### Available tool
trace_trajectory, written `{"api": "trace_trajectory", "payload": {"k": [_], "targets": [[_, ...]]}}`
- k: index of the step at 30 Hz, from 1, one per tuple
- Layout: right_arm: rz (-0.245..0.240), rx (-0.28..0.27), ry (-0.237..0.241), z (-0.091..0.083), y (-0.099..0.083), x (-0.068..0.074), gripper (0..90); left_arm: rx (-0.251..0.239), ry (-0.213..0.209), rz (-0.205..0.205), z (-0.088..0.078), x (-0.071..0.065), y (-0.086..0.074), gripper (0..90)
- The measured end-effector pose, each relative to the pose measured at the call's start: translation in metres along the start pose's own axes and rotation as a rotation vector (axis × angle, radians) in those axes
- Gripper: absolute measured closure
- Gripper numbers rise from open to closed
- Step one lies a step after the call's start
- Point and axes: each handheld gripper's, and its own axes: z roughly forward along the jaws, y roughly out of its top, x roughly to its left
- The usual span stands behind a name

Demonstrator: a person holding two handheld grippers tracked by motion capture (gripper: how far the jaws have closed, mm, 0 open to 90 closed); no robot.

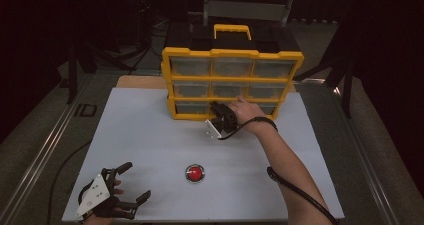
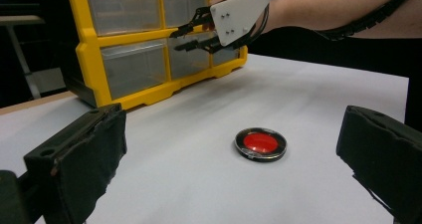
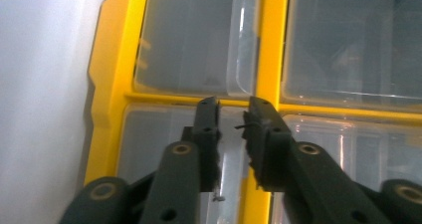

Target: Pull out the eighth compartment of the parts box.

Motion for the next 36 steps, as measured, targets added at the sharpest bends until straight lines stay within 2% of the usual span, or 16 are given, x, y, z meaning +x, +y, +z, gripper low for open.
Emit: {"api": "trace_trajectory", "payload": {"k": [4,5,8,17,21,22,23,27,36], "targets": [[-0.007,0.020,-0.017,0.000,0.002,0.004,69.2,0.000,0.005,0.003,-0.001,0.000,0.000,0.2],[-0.035,0.029,-0.062,0.001,0.003,0.008,76.1,-0.001,0.006,0.004,-0.001,0.000,0.000,0.2],[-0.041,0.033,-0.088,0.002,0.004,0.011,76.6,-0.004,0.012,0.002,-0.002,0.001,0.001,0.2],[-0.060,0.060,-0.130,0.003,0.007,0.016,77.0,-0.009,0.022,0.005,-0.002,0.000,0.001,0.2],[-0.026,0.078,-0.096,0.002,0.010,0.012,77.6,-0.009,0.024,0.001,-0.003,0.001,0.001,0.2],[-0.014,0.080,-0.081,0.002,0.011,0.010,77.6,-0.011,0.025,-0.001,-0.003,0.002,0.001,0.2],[0.012,0.080,-0.033,0.000,0.012,0.003,77.5,-0.012,0.025,-0.001,-0.003,0.002,0.001,0.2],[0.033,0.057,0.021,-0.006,0.013,-0.004,77.3,-0.011,0.025,0.000,-0.003,0.002,0.001,0.2],[0.016,0.025,0.047,-0.019,0.014,-0.003,77.2,-0.007,0.024,0.004,-0.002,0.001,0.001,0.2]]}}
